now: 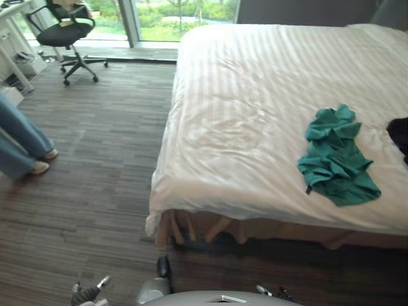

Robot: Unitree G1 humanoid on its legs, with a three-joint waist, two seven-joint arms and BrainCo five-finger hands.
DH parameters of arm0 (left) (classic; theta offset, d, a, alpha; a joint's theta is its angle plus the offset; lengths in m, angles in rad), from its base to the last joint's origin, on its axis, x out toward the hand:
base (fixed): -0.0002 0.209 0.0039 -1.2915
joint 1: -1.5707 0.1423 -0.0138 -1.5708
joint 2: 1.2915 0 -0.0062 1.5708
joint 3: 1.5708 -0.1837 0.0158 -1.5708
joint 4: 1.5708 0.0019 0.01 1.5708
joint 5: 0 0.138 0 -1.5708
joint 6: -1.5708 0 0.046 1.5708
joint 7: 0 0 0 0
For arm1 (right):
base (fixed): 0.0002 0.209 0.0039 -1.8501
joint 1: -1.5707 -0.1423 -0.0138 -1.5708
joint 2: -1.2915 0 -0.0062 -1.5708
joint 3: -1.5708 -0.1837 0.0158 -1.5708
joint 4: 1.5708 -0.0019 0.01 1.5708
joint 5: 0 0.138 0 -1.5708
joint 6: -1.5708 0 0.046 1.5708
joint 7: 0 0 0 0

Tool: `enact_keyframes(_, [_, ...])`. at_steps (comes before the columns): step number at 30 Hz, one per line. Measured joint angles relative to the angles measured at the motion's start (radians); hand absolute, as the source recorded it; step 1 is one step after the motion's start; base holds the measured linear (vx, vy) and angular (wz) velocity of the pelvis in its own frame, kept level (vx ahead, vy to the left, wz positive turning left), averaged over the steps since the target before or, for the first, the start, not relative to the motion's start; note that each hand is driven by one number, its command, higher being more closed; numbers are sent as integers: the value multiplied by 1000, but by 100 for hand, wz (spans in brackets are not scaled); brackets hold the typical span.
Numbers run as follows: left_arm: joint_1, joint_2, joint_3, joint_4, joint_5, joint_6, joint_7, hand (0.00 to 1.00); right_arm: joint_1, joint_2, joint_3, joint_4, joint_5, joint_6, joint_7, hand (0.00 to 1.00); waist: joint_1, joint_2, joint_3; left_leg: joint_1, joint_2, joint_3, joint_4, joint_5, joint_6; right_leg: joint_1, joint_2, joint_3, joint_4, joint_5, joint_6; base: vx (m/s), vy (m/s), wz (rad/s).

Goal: Tidy the bed and pick cloth on bed and put in laundry

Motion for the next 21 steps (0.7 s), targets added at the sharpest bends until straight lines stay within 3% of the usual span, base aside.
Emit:
enact_keyframes(2, [4, -17, -1, 31, -16, 1, -4, 0, -28, 17, -49, 1, 33, 1, -1, 0, 0, -17, 1, 0, -13, -7, 0, -2, 3, 15, -11, -23, -4, -5, 3, 79, -9, 30])
enact_keyframes(3, [3, -25, -8, 31, -26, 2, -7, 0, -37, 17, -75, 0, 38, 1, -1, 100, -2, -23, 0, 0, -18, -13, 0, -4, 7, 20, -15, -25, -7, -5, 4, 85, -7, 20])
enact_keyframes(8, [1, -19, -121, 26, -52, -6, -26, 0, -99, -23, -185, -91, 91, 2, -38, 100, -9, -50, 1, 2, -49, -20, 0, -13, 18, 28, -33, -20, -11, -1, 10, 88, -3, 3])
enact_keyframes(12, [6, 8, -193, 18, -67, -12, -31, 0, -147, -85, -210, -379, 85, 15, -99, 100, -34, -58, 6, 2, -55, -20, -1, -22, 20, 26, -38, -6, -12, 2, 6, 53, -10, -1])
enact_keyframes(17, [23, 19, -227, -4, -85, -11, -30, 0, -212, -117, -176, -721, -66, 18, -157, 100, -43, -64, 9, 2, -46, -20, -1, -31, 14, 20, -27, 9, -9, 11, -6, 7, -3, 0])
enact_keyframes(21, [37, 32, -280, -21, -85, -11, -29, 0, -287, -128, -54, -893, -169, 25, -169, 100, -37, -63, 9, 13, -13, -16, 0, -26, 13, 6, -1, 61, 6, 47, -38, 29, -18, -12])
